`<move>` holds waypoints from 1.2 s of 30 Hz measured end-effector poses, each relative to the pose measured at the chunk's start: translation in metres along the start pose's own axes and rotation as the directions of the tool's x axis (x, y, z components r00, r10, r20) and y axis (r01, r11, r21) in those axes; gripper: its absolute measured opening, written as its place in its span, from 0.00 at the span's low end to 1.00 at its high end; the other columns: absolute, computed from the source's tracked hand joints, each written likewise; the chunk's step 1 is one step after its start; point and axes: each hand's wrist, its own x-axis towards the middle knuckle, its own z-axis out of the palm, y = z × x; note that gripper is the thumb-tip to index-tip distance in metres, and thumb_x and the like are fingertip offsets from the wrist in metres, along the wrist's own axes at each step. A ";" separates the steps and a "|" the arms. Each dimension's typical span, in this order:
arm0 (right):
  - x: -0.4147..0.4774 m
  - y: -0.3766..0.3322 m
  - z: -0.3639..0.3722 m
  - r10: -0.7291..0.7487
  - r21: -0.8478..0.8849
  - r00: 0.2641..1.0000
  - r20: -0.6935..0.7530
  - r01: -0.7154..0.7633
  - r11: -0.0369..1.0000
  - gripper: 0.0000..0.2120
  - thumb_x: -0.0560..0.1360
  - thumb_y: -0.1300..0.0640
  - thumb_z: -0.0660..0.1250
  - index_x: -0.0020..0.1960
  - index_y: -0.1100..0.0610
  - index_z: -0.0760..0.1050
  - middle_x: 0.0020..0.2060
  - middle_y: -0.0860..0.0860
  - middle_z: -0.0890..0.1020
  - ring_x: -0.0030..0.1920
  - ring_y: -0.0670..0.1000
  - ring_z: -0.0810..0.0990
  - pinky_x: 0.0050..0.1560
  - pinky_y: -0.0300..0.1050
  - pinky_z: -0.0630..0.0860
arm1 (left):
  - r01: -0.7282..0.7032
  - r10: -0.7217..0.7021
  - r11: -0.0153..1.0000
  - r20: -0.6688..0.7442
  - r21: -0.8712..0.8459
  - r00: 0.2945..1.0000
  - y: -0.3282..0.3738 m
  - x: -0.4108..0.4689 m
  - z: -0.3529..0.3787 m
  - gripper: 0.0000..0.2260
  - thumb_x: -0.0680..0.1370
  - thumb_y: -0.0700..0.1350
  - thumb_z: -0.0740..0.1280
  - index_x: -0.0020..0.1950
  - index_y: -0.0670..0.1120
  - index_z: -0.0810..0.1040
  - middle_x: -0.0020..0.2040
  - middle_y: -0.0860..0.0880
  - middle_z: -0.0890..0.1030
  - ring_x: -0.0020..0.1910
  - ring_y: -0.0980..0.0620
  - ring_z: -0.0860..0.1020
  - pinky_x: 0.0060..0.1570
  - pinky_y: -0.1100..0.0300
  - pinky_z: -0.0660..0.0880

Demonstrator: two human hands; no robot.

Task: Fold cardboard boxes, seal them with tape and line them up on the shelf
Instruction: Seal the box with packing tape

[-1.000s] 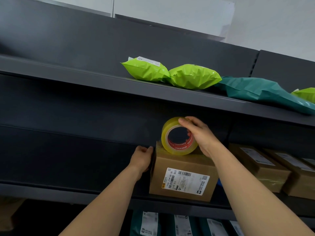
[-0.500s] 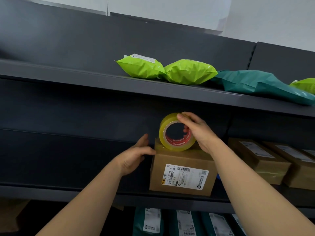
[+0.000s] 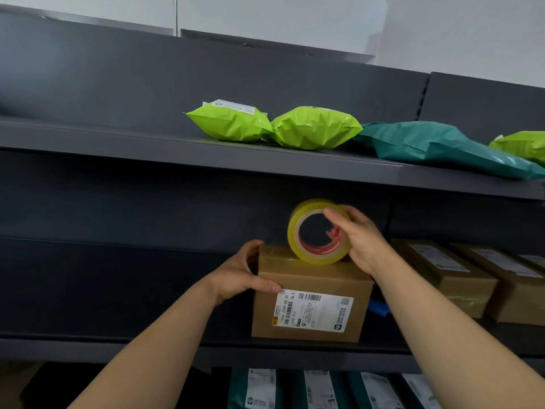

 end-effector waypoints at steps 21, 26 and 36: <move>0.003 -0.055 -0.105 0.093 -0.812 0.971 0.218 0.128 0.569 0.22 0.62 0.51 0.81 0.53 0.46 0.79 0.49 0.45 0.82 0.51 0.46 0.79 0.53 0.41 0.74 | 0.010 -0.010 0.999 0.017 0.041 1.000 0.001 0.000 0.001 0.58 0.53 0.52 0.83 0.77 0.54 0.55 0.67 0.60 0.69 0.66 0.57 0.69 0.63 0.60 0.69; 0.003 -0.050 -0.112 0.114 -0.825 0.966 0.232 0.134 0.549 0.22 0.63 0.51 0.80 0.55 0.45 0.78 0.50 0.42 0.79 0.50 0.43 0.77 0.46 0.37 0.72 | 0.008 -0.009 0.999 0.017 0.051 1.000 0.004 -0.001 0.002 0.60 0.48 0.57 0.85 0.75 0.57 0.57 0.67 0.59 0.69 0.67 0.57 0.69 0.65 0.57 0.69; 0.004 -0.019 -0.125 0.186 -0.856 0.962 0.199 0.079 0.511 0.24 0.61 0.46 0.81 0.54 0.41 0.77 0.54 0.44 0.78 0.56 0.49 0.76 0.59 0.50 0.76 | -0.012 0.011 0.999 0.020 0.043 1.000 0.004 -0.001 0.004 0.57 0.49 0.56 0.84 0.73 0.58 0.59 0.66 0.61 0.70 0.64 0.61 0.69 0.62 0.60 0.70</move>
